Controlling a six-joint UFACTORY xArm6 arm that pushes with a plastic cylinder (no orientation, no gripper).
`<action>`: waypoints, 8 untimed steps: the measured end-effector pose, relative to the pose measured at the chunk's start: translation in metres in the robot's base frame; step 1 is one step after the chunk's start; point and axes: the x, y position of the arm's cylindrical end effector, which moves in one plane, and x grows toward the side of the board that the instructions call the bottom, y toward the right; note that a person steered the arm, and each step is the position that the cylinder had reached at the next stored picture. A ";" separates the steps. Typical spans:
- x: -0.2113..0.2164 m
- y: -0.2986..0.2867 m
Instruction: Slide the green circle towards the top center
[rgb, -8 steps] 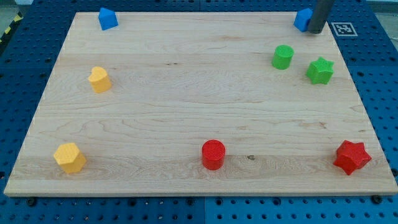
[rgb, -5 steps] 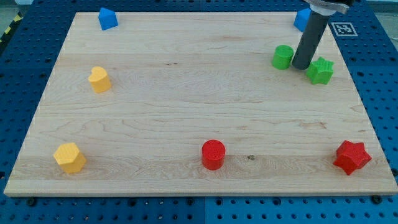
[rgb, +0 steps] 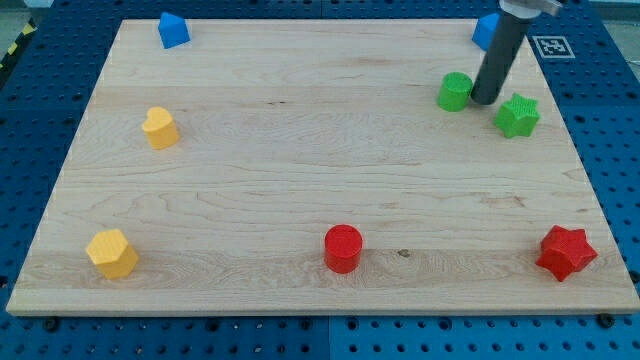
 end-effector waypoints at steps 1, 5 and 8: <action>-0.010 -0.032; -0.021 -0.095; -0.023 -0.176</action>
